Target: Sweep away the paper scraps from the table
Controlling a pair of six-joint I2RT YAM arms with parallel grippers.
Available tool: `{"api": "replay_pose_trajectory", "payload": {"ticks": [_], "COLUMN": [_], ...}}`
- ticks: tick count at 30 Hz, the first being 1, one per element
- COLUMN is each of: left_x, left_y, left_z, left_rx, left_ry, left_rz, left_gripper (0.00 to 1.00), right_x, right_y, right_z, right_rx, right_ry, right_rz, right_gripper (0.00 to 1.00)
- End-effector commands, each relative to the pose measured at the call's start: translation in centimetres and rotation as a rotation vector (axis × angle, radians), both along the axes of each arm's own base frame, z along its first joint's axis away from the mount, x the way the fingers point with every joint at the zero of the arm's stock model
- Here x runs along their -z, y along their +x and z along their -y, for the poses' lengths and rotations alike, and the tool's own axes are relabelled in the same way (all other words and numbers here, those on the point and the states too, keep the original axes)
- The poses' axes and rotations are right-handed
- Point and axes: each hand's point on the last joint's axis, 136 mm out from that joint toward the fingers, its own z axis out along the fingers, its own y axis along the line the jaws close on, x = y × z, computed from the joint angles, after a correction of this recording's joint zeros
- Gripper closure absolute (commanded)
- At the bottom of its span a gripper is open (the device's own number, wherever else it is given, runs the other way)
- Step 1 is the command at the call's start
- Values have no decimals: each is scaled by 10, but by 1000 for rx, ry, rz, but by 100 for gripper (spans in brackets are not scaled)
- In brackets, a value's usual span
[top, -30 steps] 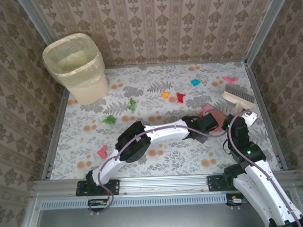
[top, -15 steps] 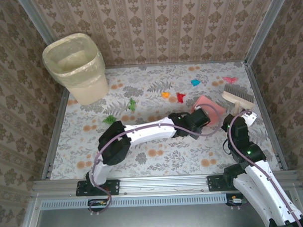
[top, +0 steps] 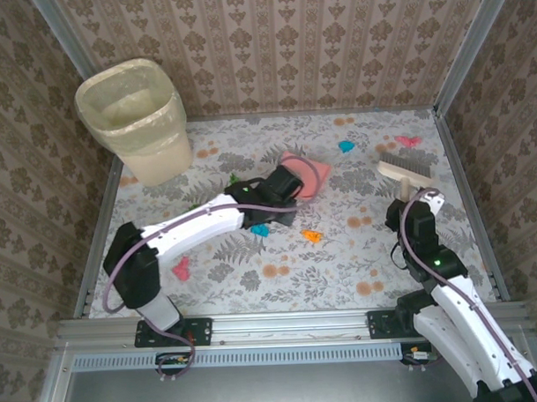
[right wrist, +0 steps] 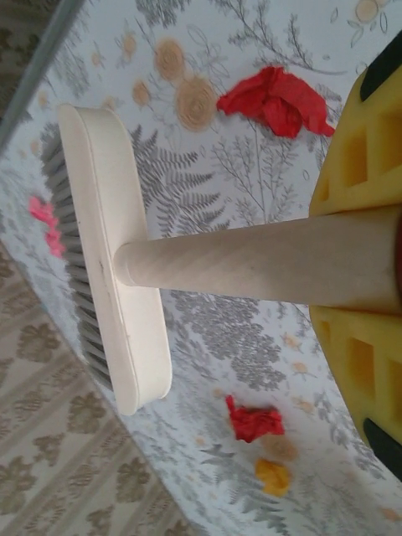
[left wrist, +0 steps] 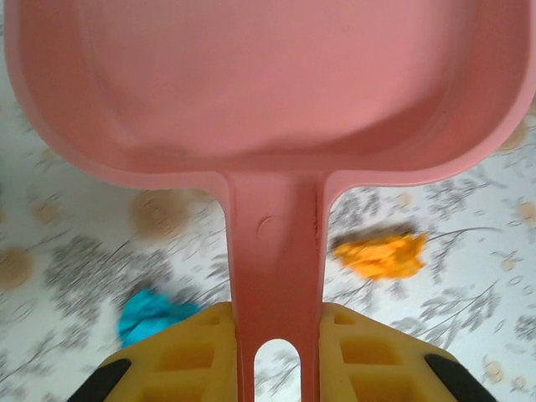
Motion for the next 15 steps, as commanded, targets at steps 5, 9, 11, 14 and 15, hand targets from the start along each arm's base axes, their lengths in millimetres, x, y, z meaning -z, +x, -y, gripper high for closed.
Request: {"api": "replay_pose_trajectory", "payload": {"ticks": [5, 9, 11, 14, 15], "left_x": [-4, -2, 3, 12, 14], "left_y": [-14, -7, -1, 11, 14], "left_z": [-69, -82, -81, -78, -75], "left_rx": [-32, -42, -50, -67, -65], "left_ry": [76, 142, 155, 199, 205], "left_rz": [-154, -186, -208, -223, -227], "left_gripper": [95, 100, 100, 100, 100], "right_x": [-31, -39, -47, -58, -62], "right_y": [48, 77, 91, 113, 121], "right_z": [-61, -98, -116, -140, -149], "right_rx": [-269, -393, -449, -516, -541], "right_ry": [107, 102, 85, 131, 161], "right_rz": [-63, -151, -164, -170, -167], "right_gripper": [100, 100, 100, 100, 100]}}
